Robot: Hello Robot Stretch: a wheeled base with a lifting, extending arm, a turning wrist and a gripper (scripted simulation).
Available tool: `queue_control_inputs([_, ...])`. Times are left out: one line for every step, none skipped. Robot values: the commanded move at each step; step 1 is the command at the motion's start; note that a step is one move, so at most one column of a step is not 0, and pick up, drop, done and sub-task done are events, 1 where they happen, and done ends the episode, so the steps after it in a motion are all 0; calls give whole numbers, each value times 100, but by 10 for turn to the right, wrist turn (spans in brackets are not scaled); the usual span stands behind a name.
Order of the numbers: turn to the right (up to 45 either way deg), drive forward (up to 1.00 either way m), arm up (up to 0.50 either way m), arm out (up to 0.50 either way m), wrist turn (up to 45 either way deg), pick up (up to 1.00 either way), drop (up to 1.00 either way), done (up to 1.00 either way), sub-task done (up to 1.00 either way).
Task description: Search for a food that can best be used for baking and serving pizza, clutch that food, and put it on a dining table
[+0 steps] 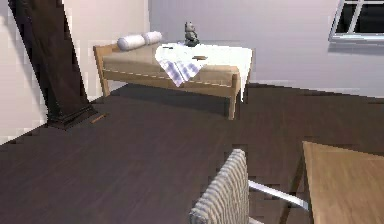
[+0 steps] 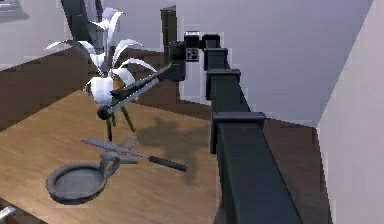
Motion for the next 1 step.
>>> queue_control_inputs([0,0,0,0,0,0,0,100,0])
